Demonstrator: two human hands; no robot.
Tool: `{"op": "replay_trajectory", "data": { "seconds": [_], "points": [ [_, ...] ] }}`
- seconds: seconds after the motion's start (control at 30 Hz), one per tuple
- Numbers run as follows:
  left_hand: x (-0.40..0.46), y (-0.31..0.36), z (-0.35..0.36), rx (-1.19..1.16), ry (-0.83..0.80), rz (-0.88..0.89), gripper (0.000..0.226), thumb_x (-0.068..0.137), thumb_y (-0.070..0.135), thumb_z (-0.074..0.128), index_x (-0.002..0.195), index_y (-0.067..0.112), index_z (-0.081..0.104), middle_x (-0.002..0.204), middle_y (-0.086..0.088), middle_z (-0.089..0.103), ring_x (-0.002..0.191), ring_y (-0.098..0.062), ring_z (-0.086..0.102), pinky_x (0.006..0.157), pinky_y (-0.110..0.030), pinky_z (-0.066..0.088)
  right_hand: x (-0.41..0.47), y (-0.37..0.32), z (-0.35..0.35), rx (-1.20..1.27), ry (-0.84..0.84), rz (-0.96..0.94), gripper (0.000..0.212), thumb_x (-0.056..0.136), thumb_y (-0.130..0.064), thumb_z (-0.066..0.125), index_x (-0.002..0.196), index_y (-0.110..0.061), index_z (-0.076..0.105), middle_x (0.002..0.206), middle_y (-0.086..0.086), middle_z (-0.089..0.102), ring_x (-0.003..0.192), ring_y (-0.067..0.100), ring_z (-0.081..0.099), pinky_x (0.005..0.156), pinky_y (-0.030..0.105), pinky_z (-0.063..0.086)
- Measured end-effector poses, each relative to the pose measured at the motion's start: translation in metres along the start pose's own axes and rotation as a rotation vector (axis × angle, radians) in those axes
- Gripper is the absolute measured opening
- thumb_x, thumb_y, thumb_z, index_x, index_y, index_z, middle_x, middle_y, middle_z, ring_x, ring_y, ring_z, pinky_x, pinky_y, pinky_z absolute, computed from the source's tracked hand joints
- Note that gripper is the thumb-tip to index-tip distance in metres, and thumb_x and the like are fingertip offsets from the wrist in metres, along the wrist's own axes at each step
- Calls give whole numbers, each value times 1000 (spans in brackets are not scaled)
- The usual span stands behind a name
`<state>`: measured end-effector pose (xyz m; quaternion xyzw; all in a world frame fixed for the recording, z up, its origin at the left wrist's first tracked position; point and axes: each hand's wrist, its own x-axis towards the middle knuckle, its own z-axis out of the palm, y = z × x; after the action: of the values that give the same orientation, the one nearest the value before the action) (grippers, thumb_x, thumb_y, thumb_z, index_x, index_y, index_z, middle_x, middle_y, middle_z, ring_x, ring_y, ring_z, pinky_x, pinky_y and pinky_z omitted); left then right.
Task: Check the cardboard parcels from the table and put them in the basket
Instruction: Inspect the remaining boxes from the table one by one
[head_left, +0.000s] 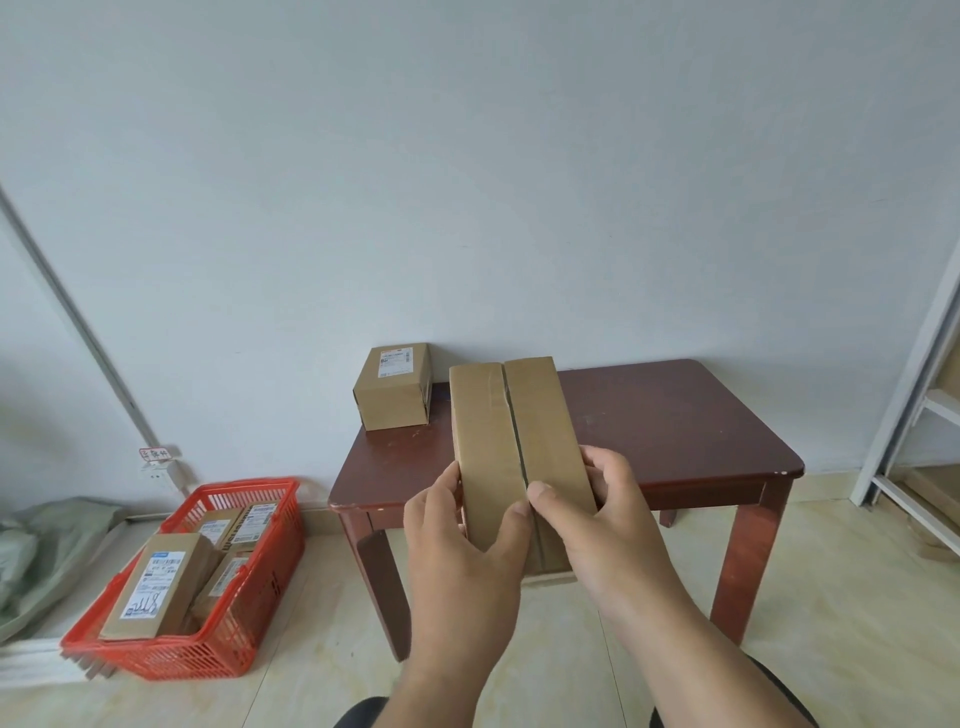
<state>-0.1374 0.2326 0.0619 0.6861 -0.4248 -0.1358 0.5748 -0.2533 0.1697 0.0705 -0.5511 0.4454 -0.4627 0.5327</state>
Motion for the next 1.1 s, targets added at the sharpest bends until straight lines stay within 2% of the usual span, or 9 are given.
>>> {"op": "replay_trajectory", "data": {
  "seconds": [0.13, 0.27, 0.37, 0.5, 0.7, 0.77, 0.83, 0.9, 1.1],
  "points": [
    [12, 1, -4, -120, 0, -75, 38, 88, 36, 82, 111, 38, 52, 114, 18, 67, 99, 14, 63, 81, -18, 53, -5, 6, 2, -11, 2, -16, 45, 88, -28, 85, 120, -42, 58, 112, -17, 75, 97, 0, 73, 90, 37, 62],
    [19, 1, -4, -90, 30, -69, 39, 86, 48, 82, 109, 39, 51, 111, 17, 69, 101, 5, 66, 87, -33, 60, -7, 9, 2, -1, -11, -10, 50, 86, -32, 86, 127, -42, 59, 109, -20, 76, 97, 0, 73, 89, 37, 62],
    [14, -2, -1, -85, 32, -36, 39, 87, 44, 81, 116, 44, 54, 121, 22, 62, 107, 7, 62, 89, -28, 56, -3, 6, 3, 3, -23, -17, 57, 85, -41, 83, 136, -44, 59, 115, -18, 76, 103, 2, 73, 93, 39, 61],
    [8, -5, 1, -38, 30, 6, 49, 88, 40, 78, 131, 45, 54, 120, 30, 49, 114, 12, 52, 90, -19, 45, 2, 8, 5, -36, -10, -50, 75, 67, -66, 72, 139, -45, 60, 127, -15, 70, 112, 4, 70, 97, 40, 60],
    [17, -8, -4, 35, 26, 10, 69, 89, 47, 74, 151, 28, 50, 127, 24, 48, 121, 6, 48, 102, -23, 43, -3, 16, 6, -28, -3, -77, 59, 77, -63, 78, 132, -51, 61, 125, -17, 69, 108, 6, 72, 93, 40, 62],
    [21, -5, -8, 60, 6, 9, 62, 91, 50, 72, 147, 29, 54, 125, 22, 49, 116, 12, 48, 97, -16, 43, -6, 17, 5, -34, -5, -81, 52, 87, -50, 81, 133, -49, 60, 126, -17, 66, 108, 6, 71, 91, 38, 62],
    [25, -1, -12, 95, -38, 7, 45, 93, 53, 69, 134, 36, 59, 118, 21, 50, 104, 25, 46, 81, -4, 39, -7, 17, 3, -66, 8, -112, 53, 88, -42, 83, 135, -47, 59, 128, -19, 63, 111, 6, 68, 92, 36, 61],
    [27, 3, -15, 116, -59, 3, 36, 93, 57, 67, 125, 42, 59, 115, 19, 50, 96, 29, 46, 73, -3, 38, -6, 17, 2, -89, 22, -145, 54, 87, -38, 83, 135, -45, 59, 128, -23, 60, 115, 6, 65, 93, 34, 59],
    [15, 6, -11, 108, -29, 20, 46, 89, 57, 70, 132, 47, 55, 116, 23, 48, 103, 20, 48, 74, -3, 37, 4, 12, 5, -88, 93, -138, 34, 82, -56, 79, 108, -46, 59, 113, -14, 70, 108, 9, 66, 87, 36, 57]
  ]
}}
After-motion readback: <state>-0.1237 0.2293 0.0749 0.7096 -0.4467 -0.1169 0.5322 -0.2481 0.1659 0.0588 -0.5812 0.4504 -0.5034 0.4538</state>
